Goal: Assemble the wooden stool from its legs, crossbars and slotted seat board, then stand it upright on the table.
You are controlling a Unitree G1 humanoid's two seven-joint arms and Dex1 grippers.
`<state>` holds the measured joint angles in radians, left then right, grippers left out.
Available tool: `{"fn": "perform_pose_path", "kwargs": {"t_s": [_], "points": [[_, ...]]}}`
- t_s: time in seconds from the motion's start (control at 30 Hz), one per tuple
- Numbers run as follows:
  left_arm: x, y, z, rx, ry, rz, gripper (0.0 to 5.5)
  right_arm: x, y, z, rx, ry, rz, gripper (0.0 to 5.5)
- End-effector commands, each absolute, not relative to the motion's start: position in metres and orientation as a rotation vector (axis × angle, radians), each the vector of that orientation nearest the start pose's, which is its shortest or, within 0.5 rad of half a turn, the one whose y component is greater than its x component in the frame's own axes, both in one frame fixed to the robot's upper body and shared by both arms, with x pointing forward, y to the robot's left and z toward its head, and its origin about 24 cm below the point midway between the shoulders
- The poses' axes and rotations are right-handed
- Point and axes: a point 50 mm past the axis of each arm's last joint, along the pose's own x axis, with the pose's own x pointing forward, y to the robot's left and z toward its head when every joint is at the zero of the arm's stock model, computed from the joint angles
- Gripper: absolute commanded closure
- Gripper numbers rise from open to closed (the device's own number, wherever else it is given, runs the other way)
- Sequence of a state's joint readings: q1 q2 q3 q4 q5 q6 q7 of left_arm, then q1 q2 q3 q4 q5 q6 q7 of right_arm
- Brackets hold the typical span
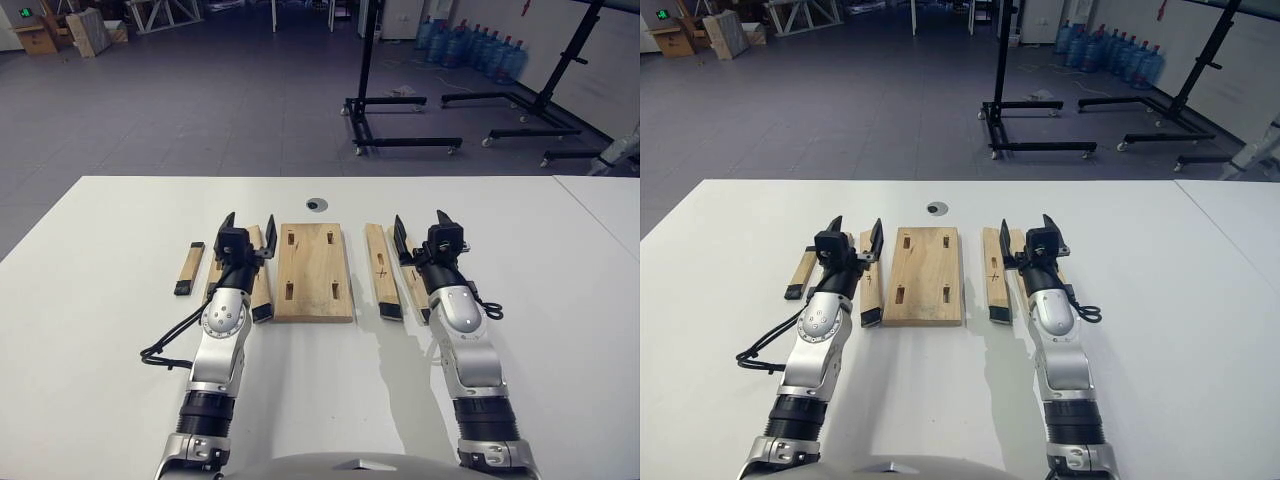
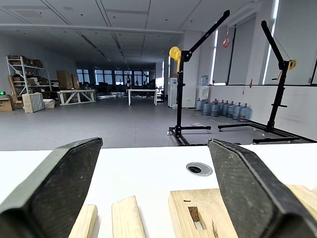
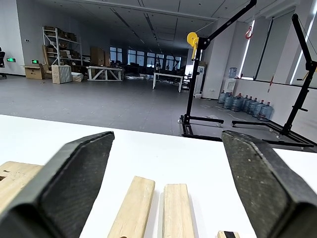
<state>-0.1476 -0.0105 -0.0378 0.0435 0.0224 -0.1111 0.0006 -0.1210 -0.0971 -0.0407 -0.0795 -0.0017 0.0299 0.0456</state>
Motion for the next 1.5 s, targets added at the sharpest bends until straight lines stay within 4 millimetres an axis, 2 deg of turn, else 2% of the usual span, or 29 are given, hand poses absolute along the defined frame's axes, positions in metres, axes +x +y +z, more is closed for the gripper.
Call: {"fn": "perform_pose_path", "kwargs": {"t_s": [0.03, 0.47, 0.57, 0.63, 0.77, 0.87, 1.1, 1.43, 1.5], "points": [[0.282, 0.127, 0.080, 0.032, -0.202, -0.078, 1.56, 0.278, -0.164, 0.093, -0.101, -0.184, 0.032, 1.54], [0.283, 0.128, 0.078, 0.045, -0.198, -0.063, 1.56, 0.281, -0.163, 0.094, -0.107, -0.190, 0.044, 1.54], [0.283, 0.127, 0.078, 0.045, -0.198, -0.060, 1.56, 0.281, -0.169, 0.094, -0.103, -0.182, 0.032, 1.54], [0.283, 0.128, 0.078, 0.044, -0.199, -0.055, 1.56, 0.282, -0.190, 0.094, -0.098, -0.158, -0.013, 1.54], [0.281, 0.127, 0.077, 0.040, -0.199, -0.043, 1.56, 0.273, -0.255, 0.091, -0.115, -0.068, -0.101, 1.54], [0.277, 0.126, 0.075, 0.030, -0.196, -0.025, 1.56, 0.259, -0.280, 0.075, -0.086, 0.057, -0.085, 1.54], [0.276, 0.122, 0.073, 0.015, -0.190, -0.016, 1.56, 0.248, -0.269, 0.036, 0.039, 0.240, -0.016, 1.54], [0.275, 0.122, 0.072, 0.014, -0.186, -0.011, 1.56, 0.239, -0.261, 0.007, 0.016, 0.462, 0.033, 1.54], [0.275, 0.122, 0.071, 0.012, -0.185, -0.012, 1.58, 0.238, -0.260, 0.004, 0.028, 0.500, 0.038, 1.84]]}}
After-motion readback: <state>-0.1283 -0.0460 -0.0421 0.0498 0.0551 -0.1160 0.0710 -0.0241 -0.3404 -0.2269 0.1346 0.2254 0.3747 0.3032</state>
